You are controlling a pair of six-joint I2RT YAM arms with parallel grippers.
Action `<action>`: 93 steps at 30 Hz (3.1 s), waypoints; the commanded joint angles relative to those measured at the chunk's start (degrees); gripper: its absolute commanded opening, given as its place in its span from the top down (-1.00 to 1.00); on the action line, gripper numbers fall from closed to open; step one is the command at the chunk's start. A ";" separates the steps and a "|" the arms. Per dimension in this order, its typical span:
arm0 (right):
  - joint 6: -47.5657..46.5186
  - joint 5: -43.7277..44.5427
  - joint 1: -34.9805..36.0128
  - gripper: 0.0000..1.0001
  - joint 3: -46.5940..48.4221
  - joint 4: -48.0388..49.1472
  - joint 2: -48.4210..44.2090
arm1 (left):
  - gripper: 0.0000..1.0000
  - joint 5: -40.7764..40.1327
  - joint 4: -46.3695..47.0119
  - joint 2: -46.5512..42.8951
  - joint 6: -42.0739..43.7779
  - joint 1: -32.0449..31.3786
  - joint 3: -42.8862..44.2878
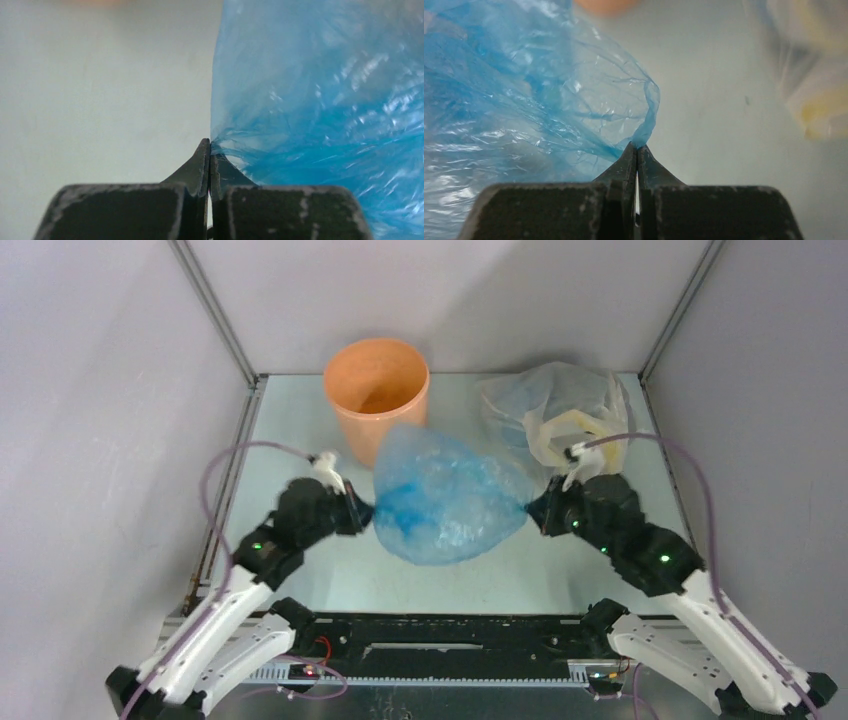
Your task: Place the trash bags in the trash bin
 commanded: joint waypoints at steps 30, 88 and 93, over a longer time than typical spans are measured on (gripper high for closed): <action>-3.02 -6.51 -0.14 0.33 -8.90 -0.45 -8.13 | 0.99 9.74 -3.11 7.83 4.99 0.27 16.30; -22.67 -3.37 27.66 1.00 -7.94 46.40 43.30 | 1.00 20.55 0.13 6.95 0.58 0.27 9.55; -21.76 -1.39 28.04 1.00 -10.40 46.47 44.78 | 1.00 20.68 0.11 6.23 0.35 0.27 8.87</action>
